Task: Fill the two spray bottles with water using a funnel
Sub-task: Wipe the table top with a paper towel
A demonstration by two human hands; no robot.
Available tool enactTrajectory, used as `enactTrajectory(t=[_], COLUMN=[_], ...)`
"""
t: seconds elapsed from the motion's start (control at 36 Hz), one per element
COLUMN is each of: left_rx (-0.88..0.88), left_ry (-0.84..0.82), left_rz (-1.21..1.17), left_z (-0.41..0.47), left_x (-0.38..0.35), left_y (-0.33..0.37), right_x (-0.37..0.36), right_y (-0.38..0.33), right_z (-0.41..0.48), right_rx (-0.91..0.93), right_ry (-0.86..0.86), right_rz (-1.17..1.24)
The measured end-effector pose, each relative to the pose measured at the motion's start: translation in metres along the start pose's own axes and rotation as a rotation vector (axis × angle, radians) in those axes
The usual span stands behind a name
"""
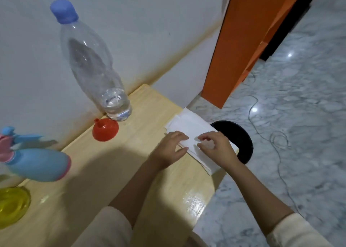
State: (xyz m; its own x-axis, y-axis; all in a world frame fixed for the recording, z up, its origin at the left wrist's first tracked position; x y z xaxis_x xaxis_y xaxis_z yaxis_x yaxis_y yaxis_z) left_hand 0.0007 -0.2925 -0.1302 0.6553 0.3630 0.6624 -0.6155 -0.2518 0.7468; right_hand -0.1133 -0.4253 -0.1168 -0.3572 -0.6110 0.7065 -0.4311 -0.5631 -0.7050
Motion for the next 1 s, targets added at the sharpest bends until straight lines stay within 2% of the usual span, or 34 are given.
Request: enactTrajectory(t=[0.17, 0.53, 0.69, 0.86, 1.0], left_rx=[-0.055, -0.058, -0.066, -0.071, -0.006], left_ry=[-0.153, -0.131, -0.158, -0.130, -0.040], left_rz=[0.118, 0.210, 0.210, 0.190, 0.010], left_z=[0.004, 0.014, 0.016, 0.020, 0.023], left_x=[-0.012, -0.016, -0.016, -0.012, 0.005], left_y=[0.003, 0.005, 0.005, 0.006, 0.008], right_x=[-0.005, -0.016, -0.019, -0.015, 0.002], right_y=[0.006, 0.005, 0.004, 0.002, -0.004], right_z=[-0.017, -0.020, -0.020, -0.017, -0.017], right_rx=[0.005, -0.020, -0.028, -0.073, -0.056], right_ry=[-0.055, 0.013, -0.032, 0.009, 0.056], right_rz=[-0.217, -0.376, -0.351, -0.310, -0.257])
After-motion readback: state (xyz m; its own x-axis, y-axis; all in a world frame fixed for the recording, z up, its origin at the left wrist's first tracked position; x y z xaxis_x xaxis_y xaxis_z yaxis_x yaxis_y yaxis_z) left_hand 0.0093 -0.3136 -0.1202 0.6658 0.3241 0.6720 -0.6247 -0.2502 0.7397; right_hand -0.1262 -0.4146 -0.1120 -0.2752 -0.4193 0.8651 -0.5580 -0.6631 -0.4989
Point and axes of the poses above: each hand's wrist, its own z-axis towards the middle knuckle, its own x-axis out of the back of the hand, y = z × x, the point moved 4 cm from there along z, towards the middle knuckle, and after that the axes turned 1 degree about -x, right-handed, at the moved point
